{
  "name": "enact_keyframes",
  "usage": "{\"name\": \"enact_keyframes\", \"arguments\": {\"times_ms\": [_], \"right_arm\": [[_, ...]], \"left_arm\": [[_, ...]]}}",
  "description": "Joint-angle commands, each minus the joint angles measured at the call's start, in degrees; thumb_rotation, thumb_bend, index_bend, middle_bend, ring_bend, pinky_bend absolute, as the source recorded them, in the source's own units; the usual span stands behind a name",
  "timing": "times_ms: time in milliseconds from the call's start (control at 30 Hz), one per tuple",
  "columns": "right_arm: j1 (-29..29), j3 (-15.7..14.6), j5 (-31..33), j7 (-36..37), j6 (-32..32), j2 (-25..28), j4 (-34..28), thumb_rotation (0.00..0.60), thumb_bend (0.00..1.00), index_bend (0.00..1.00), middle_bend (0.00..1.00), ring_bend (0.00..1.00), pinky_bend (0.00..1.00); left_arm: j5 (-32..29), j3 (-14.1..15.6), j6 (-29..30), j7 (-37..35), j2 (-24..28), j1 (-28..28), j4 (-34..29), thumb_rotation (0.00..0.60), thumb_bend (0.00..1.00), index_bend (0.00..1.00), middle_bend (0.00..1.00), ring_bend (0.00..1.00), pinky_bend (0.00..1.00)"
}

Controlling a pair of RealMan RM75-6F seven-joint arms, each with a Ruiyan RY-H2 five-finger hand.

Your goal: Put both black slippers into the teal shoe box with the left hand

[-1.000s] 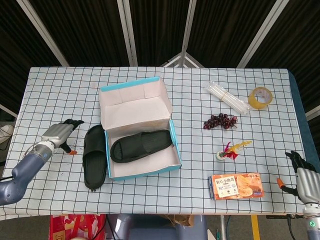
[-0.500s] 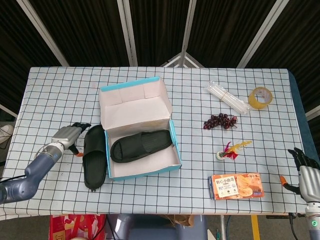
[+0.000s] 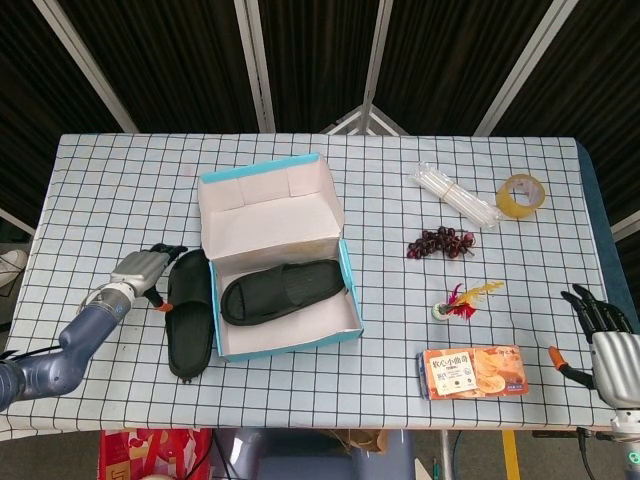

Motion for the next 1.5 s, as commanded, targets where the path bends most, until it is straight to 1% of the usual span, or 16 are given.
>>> {"name": "enact_keyframes", "arguments": {"times_ms": [33,133,400,633,933,1233,1333,1467,1500], "right_arm": [[-0.06,-0.15,-0.14,-0.24,0.12,0.15,-0.16,0.6,0.31,0.15,0.11,0.18,0.17],[-0.01,-0.13,0.2,-0.27,-0.19,0.39,-0.5,0.6,0.31,0.15,0.11,0.18,0.17],[0.08,0.16,1.18,-0.71,-0.55,0.76,-1.11,0.6,0.31,0.15,0.11,0.18,0.17],[0.16,0.24,1.69,-0.68,-0.92,1.06,-1.32,0.6,0.31,0.15,0.11,0.18,0.17],[0.14,0.22,2.08,-0.67,-1.23,1.62,-1.8,0.6,0.31,0.15,0.11,0.18,0.17],[0.07,0.29,2.38,-0.82,-1.19,1.82,-2.12,0.6,0.31,0.15,0.11,0.18,0.17],[0.1,0.33,2.56,-0.86,-1.33,1.84,-2.17,0.6,0.31,0.15,0.11,0.18,0.17],[0.16,0.38,2.66,-0.94,-1.41,1.87,-2.27,0.6,0.31,0.15,0.11,0.18,0.17],[0.17,0.36,2.62,-0.93,-1.43,1.89,-2.29,0.6,0.31,0.15,0.11,0.18,0.17]], "left_arm": [[-0.3,0.2,-0.18,-0.08,-0.29,-0.24,0.26,0.6,0.13,0.07,0.08,0.0,0.14],[-0.36,0.27,-0.12,-0.21,-0.64,-0.48,0.53,0.6,0.13,0.07,0.09,0.0,0.14],[0.59,0.26,0.02,-0.62,-1.91,-0.84,1.09,0.6,0.13,0.08,0.18,0.0,0.14],[0.68,-0.07,0.72,-0.67,-2.82,-1.4,1.03,0.6,0.13,0.09,0.18,0.0,0.14],[-0.26,0.67,1.72,0.8,-2.76,-2.53,-0.5,0.6,0.13,0.09,0.15,0.0,0.14],[-1.15,1.25,2.58,1.6,-3.8,-2.95,-0.02,0.6,0.13,0.09,0.21,0.0,0.14],[-1.27,1.39,2.84,1.92,-4.15,-3.06,0.05,0.6,0.18,0.13,0.25,0.0,0.14],[-0.63,1.1,4.27,2.06,-4.4,-2.87,-0.07,0.6,0.3,0.29,0.34,0.02,0.14],[-0.46,0.95,4.75,1.99,-4.39,-2.72,-0.18,0.6,0.32,0.31,0.36,0.02,0.14]]}}
